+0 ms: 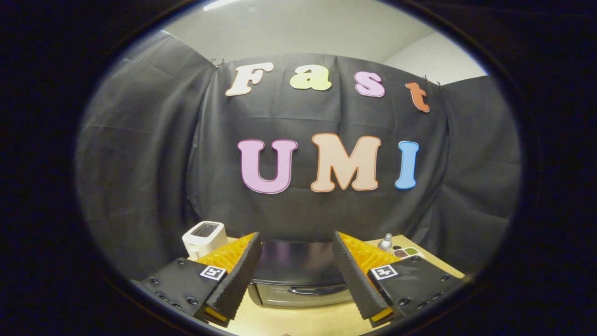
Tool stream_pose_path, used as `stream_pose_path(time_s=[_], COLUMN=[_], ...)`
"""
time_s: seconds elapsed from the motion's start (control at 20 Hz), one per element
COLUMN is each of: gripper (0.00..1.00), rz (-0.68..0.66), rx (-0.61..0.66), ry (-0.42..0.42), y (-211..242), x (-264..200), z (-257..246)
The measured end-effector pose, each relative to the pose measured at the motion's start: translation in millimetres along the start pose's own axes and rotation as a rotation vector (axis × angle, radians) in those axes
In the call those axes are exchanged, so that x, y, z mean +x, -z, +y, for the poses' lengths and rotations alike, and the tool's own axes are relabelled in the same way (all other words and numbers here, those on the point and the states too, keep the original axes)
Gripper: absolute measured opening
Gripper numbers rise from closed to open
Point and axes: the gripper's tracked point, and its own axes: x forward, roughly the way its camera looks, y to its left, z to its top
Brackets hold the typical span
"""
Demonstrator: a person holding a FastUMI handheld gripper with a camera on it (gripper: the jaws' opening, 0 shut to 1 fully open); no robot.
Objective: Open the toaster oven, put the food inside, and close the toaster oven door.
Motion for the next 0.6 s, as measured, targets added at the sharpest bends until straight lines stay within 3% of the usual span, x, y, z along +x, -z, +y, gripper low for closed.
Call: stream_pose_path(time_s=[0.6], gripper=[0.97], rz=[0.148], rx=[-0.003], ry=[0.044], y=[117.1], x=[68.8], z=[-38.6])
